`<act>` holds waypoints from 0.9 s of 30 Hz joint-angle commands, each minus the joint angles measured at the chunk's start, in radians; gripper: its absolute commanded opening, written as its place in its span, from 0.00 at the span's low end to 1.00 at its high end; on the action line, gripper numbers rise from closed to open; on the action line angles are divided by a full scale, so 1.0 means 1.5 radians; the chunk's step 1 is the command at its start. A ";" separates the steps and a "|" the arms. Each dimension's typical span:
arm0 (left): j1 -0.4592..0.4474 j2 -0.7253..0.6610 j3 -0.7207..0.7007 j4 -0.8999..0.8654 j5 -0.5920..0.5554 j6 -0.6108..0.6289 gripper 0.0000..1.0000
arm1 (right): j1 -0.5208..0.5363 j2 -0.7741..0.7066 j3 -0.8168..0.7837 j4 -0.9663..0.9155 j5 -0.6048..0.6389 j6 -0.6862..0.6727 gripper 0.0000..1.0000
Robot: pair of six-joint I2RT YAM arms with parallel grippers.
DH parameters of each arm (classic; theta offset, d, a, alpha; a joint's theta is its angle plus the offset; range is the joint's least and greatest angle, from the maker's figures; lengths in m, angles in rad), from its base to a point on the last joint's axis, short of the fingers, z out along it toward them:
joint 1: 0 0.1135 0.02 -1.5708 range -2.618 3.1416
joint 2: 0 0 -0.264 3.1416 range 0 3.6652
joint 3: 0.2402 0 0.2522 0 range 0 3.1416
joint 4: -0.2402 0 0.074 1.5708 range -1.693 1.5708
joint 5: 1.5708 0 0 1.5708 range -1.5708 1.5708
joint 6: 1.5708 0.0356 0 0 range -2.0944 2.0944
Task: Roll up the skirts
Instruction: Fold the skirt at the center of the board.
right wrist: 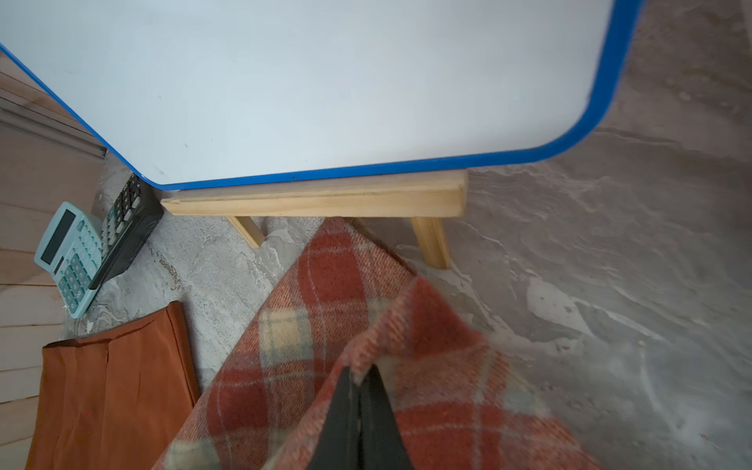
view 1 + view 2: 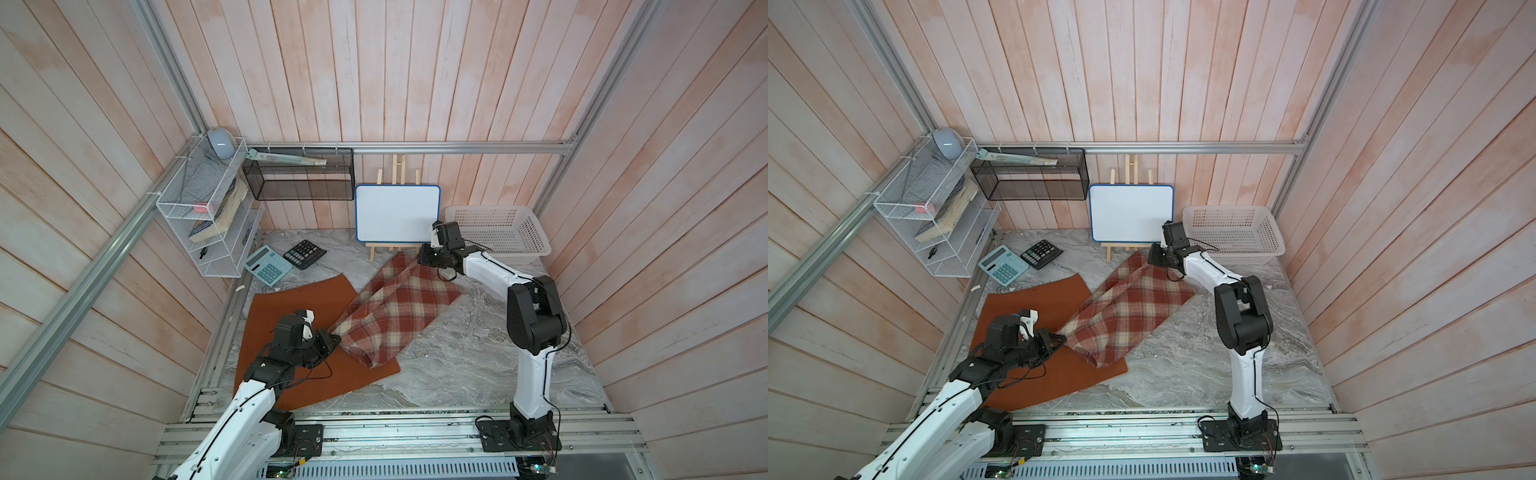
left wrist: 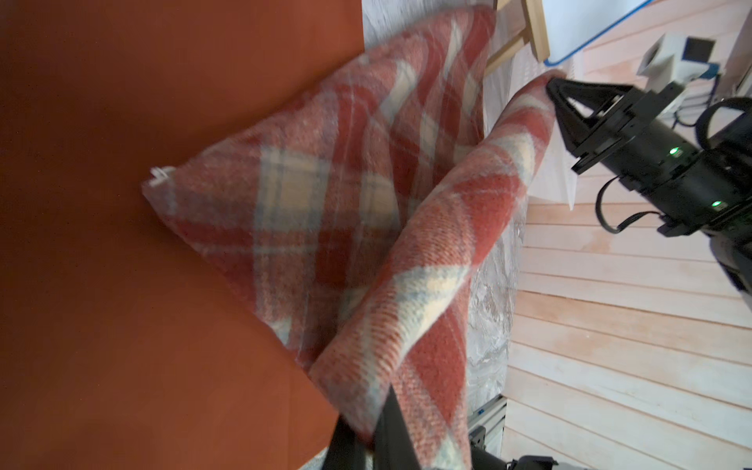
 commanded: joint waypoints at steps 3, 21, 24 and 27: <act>0.049 0.031 -0.020 0.033 -0.007 0.042 0.00 | 0.006 0.063 0.088 -0.021 0.005 -0.027 0.00; -0.004 0.036 0.033 0.081 0.011 0.040 1.00 | 0.066 -0.072 -0.091 0.060 0.025 -0.057 0.37; -0.088 0.037 0.007 0.113 -0.023 -0.001 1.00 | 0.068 -0.147 -0.198 0.095 0.044 -0.039 0.36; -0.127 0.065 -0.024 0.169 -0.032 -0.031 1.00 | 0.063 -0.208 -0.286 0.091 0.092 -0.041 0.39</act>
